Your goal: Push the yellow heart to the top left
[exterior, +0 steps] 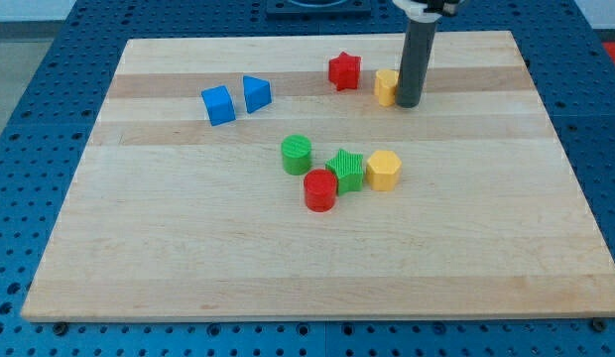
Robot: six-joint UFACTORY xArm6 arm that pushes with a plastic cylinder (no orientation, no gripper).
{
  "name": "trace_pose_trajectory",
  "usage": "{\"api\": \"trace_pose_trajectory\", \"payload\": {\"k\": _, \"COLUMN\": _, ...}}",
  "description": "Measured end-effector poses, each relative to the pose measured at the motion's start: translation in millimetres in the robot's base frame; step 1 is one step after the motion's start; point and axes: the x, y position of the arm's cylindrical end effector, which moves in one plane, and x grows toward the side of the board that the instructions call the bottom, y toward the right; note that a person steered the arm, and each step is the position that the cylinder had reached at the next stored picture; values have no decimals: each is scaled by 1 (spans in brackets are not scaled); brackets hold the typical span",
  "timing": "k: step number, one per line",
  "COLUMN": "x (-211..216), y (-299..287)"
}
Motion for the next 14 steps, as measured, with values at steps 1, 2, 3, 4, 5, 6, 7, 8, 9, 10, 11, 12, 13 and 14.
{"api": "trace_pose_trajectory", "payload": {"k": 1, "x": -16, "y": 0}}
{"api": "trace_pose_trajectory", "payload": {"k": 2, "x": -30, "y": 0}}
{"api": "trace_pose_trajectory", "payload": {"k": 3, "x": -36, "y": -5}}
{"api": "trace_pose_trajectory", "payload": {"k": 4, "x": -29, "y": -31}}
{"api": "trace_pose_trajectory", "payload": {"k": 5, "x": -16, "y": -62}}
{"api": "trace_pose_trajectory", "payload": {"k": 6, "x": 0, "y": -81}}
{"api": "trace_pose_trajectory", "payload": {"k": 7, "x": 23, "y": -102}}
{"api": "trace_pose_trajectory", "payload": {"k": 8, "x": 33, "y": -125}}
{"api": "trace_pose_trajectory", "payload": {"k": 9, "x": 23, "y": -138}}
{"api": "trace_pose_trajectory", "payload": {"k": 10, "x": -2, "y": -155}}
{"api": "trace_pose_trajectory", "payload": {"k": 11, "x": -22, "y": -181}}
{"api": "trace_pose_trajectory", "payload": {"k": 12, "x": -32, "y": -215}}
{"api": "trace_pose_trajectory", "payload": {"k": 13, "x": -43, "y": -218}}
{"api": "trace_pose_trajectory", "payload": {"k": 14, "x": -54, "y": -207}}
